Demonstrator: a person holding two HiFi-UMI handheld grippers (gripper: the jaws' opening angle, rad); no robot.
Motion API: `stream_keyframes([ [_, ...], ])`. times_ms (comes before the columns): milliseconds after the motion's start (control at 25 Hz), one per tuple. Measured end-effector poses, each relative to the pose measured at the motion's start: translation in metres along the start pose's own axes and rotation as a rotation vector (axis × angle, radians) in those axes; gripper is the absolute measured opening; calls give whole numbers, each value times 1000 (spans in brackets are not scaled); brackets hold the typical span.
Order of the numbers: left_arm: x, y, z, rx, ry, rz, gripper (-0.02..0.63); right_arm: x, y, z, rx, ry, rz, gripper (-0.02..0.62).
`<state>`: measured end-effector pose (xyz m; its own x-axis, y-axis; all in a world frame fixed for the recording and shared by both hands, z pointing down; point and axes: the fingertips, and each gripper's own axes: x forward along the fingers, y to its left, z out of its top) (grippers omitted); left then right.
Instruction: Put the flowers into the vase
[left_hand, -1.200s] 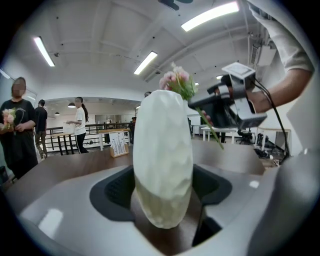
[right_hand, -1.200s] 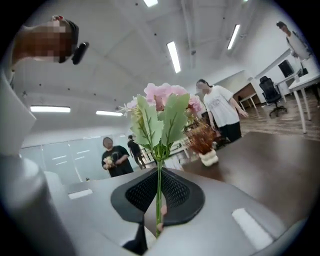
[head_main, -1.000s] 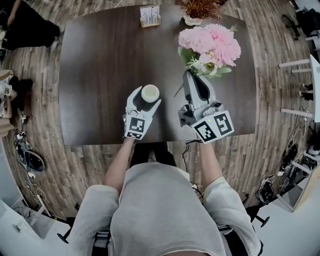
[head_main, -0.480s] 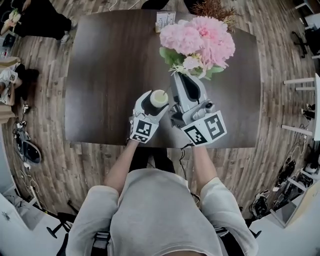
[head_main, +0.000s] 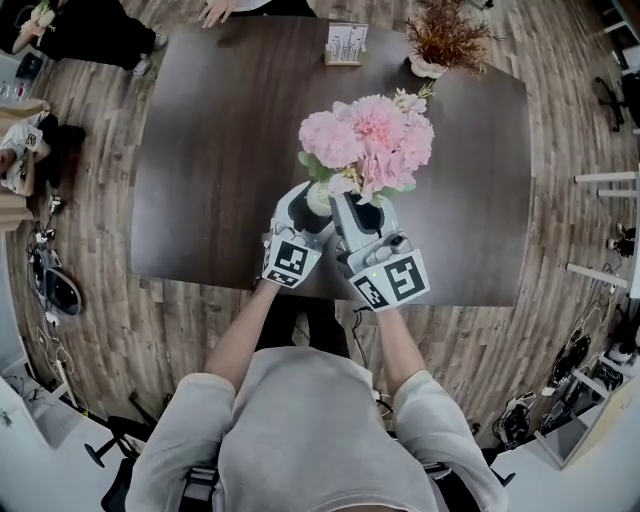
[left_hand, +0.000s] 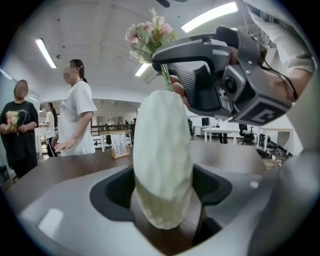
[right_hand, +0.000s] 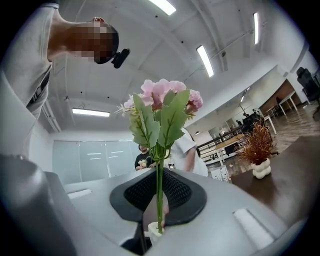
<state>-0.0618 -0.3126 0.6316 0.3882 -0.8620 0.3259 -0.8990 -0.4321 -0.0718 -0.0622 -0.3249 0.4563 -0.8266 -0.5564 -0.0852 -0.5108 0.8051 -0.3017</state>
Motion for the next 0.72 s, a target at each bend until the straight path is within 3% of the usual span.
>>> stream_keyframes([
  [400,-3,-1,0,6,-6,11,348,-24,4,-54,-196,184,-45,71],
  [560,-7,1,1,1,-16,20,348,-28,6,-78,-237,267,-53,203],
  [720,-5,2,0,5,-17,24,348,-24,4,-93,-212,317,-37,290],
])
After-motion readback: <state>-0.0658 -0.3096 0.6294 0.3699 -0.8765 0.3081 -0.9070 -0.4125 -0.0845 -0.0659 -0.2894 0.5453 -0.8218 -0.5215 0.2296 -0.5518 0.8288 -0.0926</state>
